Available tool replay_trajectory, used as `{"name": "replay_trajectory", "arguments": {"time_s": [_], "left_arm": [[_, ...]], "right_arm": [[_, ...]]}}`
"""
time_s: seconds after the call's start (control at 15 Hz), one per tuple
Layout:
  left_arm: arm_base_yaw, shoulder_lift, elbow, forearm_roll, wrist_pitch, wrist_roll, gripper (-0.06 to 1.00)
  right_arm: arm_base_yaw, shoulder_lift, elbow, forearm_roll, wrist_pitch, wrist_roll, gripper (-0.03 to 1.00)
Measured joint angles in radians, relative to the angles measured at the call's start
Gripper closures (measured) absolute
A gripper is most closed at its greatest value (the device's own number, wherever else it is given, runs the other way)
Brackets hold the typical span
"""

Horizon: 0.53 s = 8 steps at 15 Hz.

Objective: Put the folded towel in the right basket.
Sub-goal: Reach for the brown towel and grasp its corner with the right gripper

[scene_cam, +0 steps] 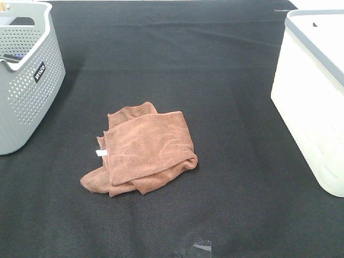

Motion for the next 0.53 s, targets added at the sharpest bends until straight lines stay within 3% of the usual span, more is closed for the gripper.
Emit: {"name": "replay_trajectory", "arguments": {"time_s": [0.2, 0.53], "left_arm": [[0.0, 0.0, 0.0, -0.052, 0.0, 0.005, -0.04], [0.0, 0.0, 0.0, -0.067, 0.0, 0.015, -0.04]], "right_arm": [[0.0, 0.419, -0.288, 0.04, 0.012, 0.027, -0.01], [0.0, 0.879, -0.676, 0.201, 0.009, 0.033, -0.01]]}}
